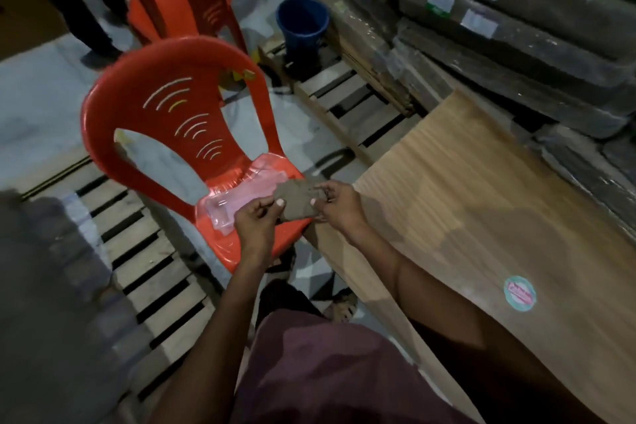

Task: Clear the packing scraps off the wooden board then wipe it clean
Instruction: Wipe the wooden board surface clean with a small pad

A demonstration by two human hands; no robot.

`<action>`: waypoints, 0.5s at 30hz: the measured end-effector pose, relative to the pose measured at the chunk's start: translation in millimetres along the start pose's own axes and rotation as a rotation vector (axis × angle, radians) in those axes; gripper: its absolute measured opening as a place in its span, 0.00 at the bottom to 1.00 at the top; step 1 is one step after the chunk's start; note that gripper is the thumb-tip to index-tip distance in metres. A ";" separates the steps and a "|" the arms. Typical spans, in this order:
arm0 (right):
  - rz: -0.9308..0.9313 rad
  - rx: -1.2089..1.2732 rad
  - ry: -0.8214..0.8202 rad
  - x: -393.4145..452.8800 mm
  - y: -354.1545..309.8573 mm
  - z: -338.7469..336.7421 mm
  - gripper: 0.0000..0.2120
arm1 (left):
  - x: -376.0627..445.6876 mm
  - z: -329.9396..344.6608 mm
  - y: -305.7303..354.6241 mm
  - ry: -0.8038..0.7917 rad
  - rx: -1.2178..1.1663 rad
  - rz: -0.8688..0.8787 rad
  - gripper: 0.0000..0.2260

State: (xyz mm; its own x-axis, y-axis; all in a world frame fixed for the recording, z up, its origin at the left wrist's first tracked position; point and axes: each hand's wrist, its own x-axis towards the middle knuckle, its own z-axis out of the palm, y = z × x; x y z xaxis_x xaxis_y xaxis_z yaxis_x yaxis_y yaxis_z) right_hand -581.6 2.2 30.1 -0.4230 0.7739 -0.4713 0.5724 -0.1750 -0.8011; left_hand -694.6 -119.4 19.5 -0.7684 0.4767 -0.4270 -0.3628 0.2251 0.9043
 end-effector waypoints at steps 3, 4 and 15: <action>-0.016 -0.138 -0.072 42.3 -13.5 37.3 0.19 | 41.7 -21.8 -7.9 0.067 -0.003 -0.040 0.08; -0.013 -0.183 -0.080 58.4 -15.2 50.3 0.20 | 58.8 -27.5 -12.5 0.071 0.019 -0.057 0.10; 0.237 -0.286 -0.175 191.4 26.1 193.8 0.18 | 224.9 -69.6 -93.6 -0.040 0.194 -0.400 0.15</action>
State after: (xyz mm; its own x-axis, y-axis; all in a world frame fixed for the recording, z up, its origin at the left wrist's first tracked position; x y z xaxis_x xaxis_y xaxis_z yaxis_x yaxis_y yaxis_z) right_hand -783.7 27.7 -152.5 -0.3547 0.6128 -0.7062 0.8301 -0.1412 -0.5395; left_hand -870.2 -92.4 -161.2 -0.5649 0.3514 -0.7466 -0.5189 0.5522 0.6526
